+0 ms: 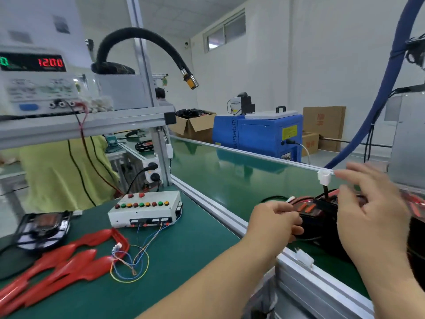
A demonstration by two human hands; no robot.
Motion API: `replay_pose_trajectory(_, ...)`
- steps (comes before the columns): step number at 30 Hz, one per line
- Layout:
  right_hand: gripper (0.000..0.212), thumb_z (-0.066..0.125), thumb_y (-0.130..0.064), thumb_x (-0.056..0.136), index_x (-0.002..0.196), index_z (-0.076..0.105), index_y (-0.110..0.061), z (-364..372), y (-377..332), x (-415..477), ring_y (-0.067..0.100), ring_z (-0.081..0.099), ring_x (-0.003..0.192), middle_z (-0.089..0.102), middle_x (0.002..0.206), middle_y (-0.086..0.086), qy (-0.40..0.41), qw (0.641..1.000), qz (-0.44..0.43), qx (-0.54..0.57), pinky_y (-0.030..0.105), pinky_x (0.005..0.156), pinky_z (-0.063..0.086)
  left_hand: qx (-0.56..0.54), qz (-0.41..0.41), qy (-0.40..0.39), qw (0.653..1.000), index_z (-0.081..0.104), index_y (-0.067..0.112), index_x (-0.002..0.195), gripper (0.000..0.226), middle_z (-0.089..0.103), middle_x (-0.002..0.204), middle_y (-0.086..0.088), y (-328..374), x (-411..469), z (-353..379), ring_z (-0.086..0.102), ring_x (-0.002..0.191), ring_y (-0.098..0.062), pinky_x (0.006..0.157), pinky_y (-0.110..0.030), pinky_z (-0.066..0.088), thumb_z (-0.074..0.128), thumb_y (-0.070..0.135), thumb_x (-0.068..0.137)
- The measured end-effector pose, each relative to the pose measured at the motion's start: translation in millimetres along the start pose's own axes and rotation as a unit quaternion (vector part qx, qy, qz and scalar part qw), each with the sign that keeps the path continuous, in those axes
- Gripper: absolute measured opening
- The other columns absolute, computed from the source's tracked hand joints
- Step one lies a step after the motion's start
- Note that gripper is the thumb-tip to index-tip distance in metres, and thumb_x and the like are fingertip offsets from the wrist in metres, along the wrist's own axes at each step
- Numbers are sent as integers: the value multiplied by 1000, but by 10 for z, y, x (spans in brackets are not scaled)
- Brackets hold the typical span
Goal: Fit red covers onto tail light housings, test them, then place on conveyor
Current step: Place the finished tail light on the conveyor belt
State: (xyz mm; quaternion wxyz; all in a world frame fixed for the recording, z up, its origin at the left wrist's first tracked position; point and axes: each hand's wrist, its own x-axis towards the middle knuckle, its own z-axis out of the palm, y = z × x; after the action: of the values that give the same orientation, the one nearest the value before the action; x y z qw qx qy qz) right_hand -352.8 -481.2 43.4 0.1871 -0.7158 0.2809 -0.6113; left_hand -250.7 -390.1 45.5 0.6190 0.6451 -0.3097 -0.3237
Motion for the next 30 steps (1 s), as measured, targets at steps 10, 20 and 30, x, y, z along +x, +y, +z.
replay_pose_trajectory(10,21,64,9,86,99,74,-4,923,-749,-375,33,48,128,67,119,12,-142,983,-99,57,25,111,24,-4,27,193,981,67,18,90,20,68,79,5,-190,-408,-1440,62,61,-3,61,-18,48,50,10,96)
replay_pose_trajectory(20,31,66,12,78,103,73,-5,1968,-1859,-1031,30,60,113,70,110,8,-325,905,-240,136,15,97,31,-2,53,366,929,71,13,96,16,73,88,-3,-302,-1049,-2676,64,72,-11,64,-22,51,55,11,98)
replay_pose_trajectory(30,40,53,-14,96,135,57,-24,2672,-2538,-1604,13,44,130,56,137,-4,-443,858,-202,163,20,103,29,25,22,512,858,71,20,96,17,75,89,3,-571,-1506,-3769,68,80,-11,66,-25,51,55,15,98)
